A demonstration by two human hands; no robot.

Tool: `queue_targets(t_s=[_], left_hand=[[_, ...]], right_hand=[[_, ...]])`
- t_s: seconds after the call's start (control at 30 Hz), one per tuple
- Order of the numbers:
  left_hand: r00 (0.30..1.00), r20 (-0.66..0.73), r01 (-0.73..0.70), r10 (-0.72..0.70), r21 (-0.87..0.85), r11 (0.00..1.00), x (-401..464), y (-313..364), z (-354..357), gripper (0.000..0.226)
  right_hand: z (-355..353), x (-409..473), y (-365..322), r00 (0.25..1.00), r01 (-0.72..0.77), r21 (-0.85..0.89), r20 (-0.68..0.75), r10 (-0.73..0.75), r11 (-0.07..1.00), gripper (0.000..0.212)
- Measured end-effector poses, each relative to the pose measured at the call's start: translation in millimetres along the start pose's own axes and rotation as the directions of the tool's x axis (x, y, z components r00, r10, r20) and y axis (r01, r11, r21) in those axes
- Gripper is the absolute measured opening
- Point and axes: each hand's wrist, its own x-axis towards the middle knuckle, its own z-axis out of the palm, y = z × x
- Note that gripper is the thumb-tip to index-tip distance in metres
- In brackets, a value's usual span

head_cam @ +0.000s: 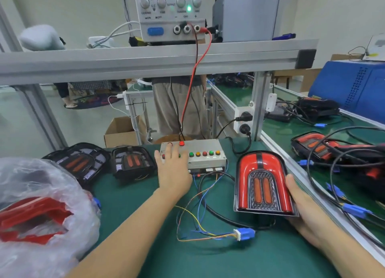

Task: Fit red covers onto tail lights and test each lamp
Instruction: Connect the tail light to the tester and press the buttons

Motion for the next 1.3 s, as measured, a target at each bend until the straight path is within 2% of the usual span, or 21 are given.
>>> queue_targets(t_s=[0.1, 0.17, 0.23, 0.37, 0.5, 0.83, 1.13, 1.23, 1.3], left_hand=[[0.992, 0.124, -0.010, 0.028, -0.149, 0.989, 2.1, 42.1, 5.4, 0.076], [0.977, 0.213, 0.047, -0.004, -0.198, 0.979, 6.9, 60.1, 7.8, 0.078], [0.969, 0.245, 0.101, -0.045, -0.220, 0.970, 10.1, 71.3, 10.0, 0.079], [0.969, 0.225, 0.154, -0.102, -0.223, 0.963, 11.9, 77.5, 10.8, 0.083], [0.942, 0.293, 0.226, -0.162, -0.201, 0.953, 11.0, 70.3, 9.6, 0.086], [0.941, 0.316, 0.168, -0.122, -0.122, 0.978, 14.2, 57.0, 1.9, 0.081], [0.957, 0.283, 0.100, -0.067, -0.104, 0.989, 13.6, 56.1, 5.6, 0.079], [0.960, 0.272, 0.092, -0.058, -0.112, 0.989, 13.0, 57.0, 5.0, 0.079], [0.961, 0.270, 0.095, -0.061, -0.114, 0.989, 13.2, 57.7, 4.5, 0.079]], right_hand=[[-3.1, 1.5, 1.8, 0.999, 0.020, 0.040, -0.036, -0.018, 0.999, 0.058], [-4.4, 2.2, 2.4, 0.999, 0.029, 0.056, -0.035, -0.027, 0.998, 0.048], [-4.8, 2.7, 3.0, 0.999, 0.028, 0.055, -0.034, -0.026, 0.998, 0.042], [-6.8, 3.0, 3.5, 0.999, 0.025, 0.039, -0.035, -0.024, 0.999, 0.050], [-2.0, 0.8, 0.3, 1.000, -0.026, 0.007, -0.004, 0.026, 1.000, 0.063], [6.4, -5.2, -7.0, 1.000, -0.008, 0.005, 0.016, 0.008, 1.000, 0.070], [8.1, -5.6, -8.5, 1.000, 0.013, 0.033, 0.009, -0.013, 0.999, 0.065], [5.9, -4.6, -6.3, 0.998, 0.059, 0.082, 0.017, -0.060, 0.995, 0.050], [5.6, -5.0, -5.2, 0.996, 0.080, 0.098, 0.025, -0.083, 0.992, 0.051]])
